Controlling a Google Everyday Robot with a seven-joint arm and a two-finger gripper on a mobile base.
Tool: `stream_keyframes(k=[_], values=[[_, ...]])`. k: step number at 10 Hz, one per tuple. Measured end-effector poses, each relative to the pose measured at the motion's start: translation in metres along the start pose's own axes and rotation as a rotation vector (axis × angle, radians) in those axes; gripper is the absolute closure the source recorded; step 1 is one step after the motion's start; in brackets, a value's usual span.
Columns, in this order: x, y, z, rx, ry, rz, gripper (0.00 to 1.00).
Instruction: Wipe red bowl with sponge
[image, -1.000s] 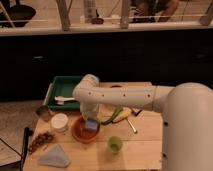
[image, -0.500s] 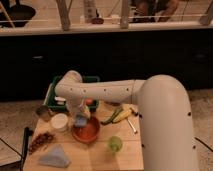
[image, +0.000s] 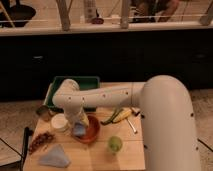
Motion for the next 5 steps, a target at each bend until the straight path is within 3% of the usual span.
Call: stream_keyframes(k=[3,5], values=[[-0.013,0.033,-0.002,0.064,0.015,0.044,1.00],[-0.010,0.051,-0.005,0.078,0.026,0.093,1.00]])
